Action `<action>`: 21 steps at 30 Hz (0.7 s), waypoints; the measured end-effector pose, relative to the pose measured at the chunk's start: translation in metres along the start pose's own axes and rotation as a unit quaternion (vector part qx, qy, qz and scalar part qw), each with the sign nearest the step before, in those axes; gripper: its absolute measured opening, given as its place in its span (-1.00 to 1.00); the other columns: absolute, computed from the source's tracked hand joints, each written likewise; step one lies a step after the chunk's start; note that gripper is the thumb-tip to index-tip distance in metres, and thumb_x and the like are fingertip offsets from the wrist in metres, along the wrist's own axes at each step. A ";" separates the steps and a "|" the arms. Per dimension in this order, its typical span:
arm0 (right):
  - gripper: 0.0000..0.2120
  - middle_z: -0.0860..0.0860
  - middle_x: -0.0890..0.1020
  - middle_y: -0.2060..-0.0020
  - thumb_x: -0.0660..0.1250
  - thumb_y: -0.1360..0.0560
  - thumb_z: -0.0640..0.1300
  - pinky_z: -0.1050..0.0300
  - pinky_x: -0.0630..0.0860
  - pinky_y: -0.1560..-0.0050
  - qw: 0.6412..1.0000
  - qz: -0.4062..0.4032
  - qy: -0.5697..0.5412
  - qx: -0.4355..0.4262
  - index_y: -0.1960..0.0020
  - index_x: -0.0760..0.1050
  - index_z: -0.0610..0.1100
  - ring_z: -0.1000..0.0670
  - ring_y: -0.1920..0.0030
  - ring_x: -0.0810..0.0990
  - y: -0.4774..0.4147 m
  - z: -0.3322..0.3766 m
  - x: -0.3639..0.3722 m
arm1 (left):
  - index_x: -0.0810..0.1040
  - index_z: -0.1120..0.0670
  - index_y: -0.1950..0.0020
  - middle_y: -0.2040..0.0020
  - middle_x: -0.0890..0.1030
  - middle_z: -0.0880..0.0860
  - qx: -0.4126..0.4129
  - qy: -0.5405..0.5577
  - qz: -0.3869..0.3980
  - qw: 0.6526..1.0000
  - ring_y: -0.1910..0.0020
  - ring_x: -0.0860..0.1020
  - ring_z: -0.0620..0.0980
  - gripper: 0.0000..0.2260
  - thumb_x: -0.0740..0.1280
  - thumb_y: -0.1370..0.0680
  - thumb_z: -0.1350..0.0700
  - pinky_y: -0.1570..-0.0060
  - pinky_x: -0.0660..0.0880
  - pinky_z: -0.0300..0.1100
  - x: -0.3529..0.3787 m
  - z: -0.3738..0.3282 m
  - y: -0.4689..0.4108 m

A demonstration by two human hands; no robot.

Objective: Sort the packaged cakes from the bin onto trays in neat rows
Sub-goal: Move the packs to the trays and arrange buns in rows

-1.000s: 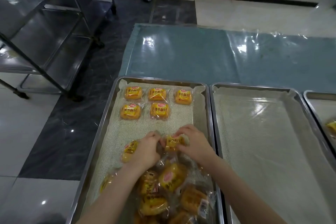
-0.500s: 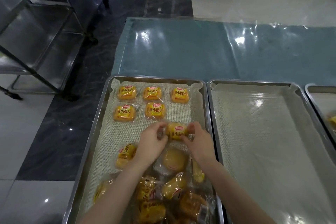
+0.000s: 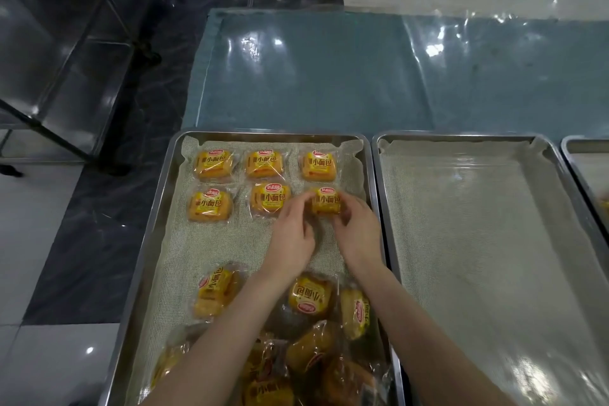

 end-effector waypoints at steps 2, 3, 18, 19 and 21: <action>-0.47 0.02 0.51 -0.31 0.34 -0.51 -0.23 -0.06 0.44 -0.32 1.000 0.015 0.008 -0.005 -0.45 0.35 0.00 -0.02 -0.28 0.48 0.000 -0.001 0.001 | 0.30 0.01 -0.47 -0.42 0.40 0.01 0.012 -0.013 0.027 0.999 -0.38 0.38 -0.07 -0.48 0.27 -0.54 0.32 -0.33 0.17 -0.38 0.001 0.000 0.001; -0.45 0.01 0.50 -0.33 0.34 -0.51 -0.24 -0.06 0.43 -0.34 1.000 0.023 0.011 -0.012 -0.46 0.33 0.00 -0.03 -0.29 0.47 0.000 -0.002 0.001 | 0.29 0.02 -0.47 -0.43 0.39 0.02 0.015 -0.015 0.036 0.999 -0.39 0.38 -0.06 -0.47 0.28 -0.54 0.31 -0.33 0.17 -0.36 0.001 0.000 0.001; -0.68 0.04 0.53 -0.21 0.31 -0.53 -0.22 0.21 0.39 -0.30 0.978 0.128 0.012 -0.162 -0.28 0.51 -0.07 0.07 -0.22 0.48 0.057 0.060 0.001 | 0.46 -0.09 -0.28 -0.18 0.54 -0.06 -0.104 -0.096 -0.025 0.990 -0.15 0.49 -0.08 -0.50 0.49 -0.38 -0.11 -0.16 0.46 -0.13 -0.103 0.061 0.067; -0.68 0.03 0.55 -0.21 0.31 -0.53 -0.20 0.17 0.41 -0.29 0.970 0.167 0.015 -0.175 -0.28 0.51 -0.07 0.07 -0.20 0.50 0.062 0.066 0.009 | 0.48 -0.09 -0.25 -0.16 0.54 -0.04 -0.124 -0.112 -0.011 0.986 -0.14 0.49 -0.05 -0.47 0.45 -0.34 -0.23 -0.14 0.48 -0.08 -0.112 0.069 0.075; -0.65 0.00 0.54 -0.24 0.31 -0.54 -0.15 0.13 0.41 -0.30 0.953 0.234 0.039 -0.187 -0.32 0.48 -0.07 0.02 -0.22 0.51 0.071 0.076 0.026 | 0.52 -0.07 -0.20 -0.09 0.52 -0.02 -0.147 -0.127 0.012 0.981 -0.09 0.50 -0.02 -0.36 0.33 -0.25 -0.40 -0.10 0.48 -0.06 -0.122 0.078 0.091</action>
Point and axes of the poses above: each hand's wrist, its own y-axis away from the middle knuckle, its own x-axis out of the palm, z = x × y, the point moved 1 cm from there along -y, towards the middle knuckle
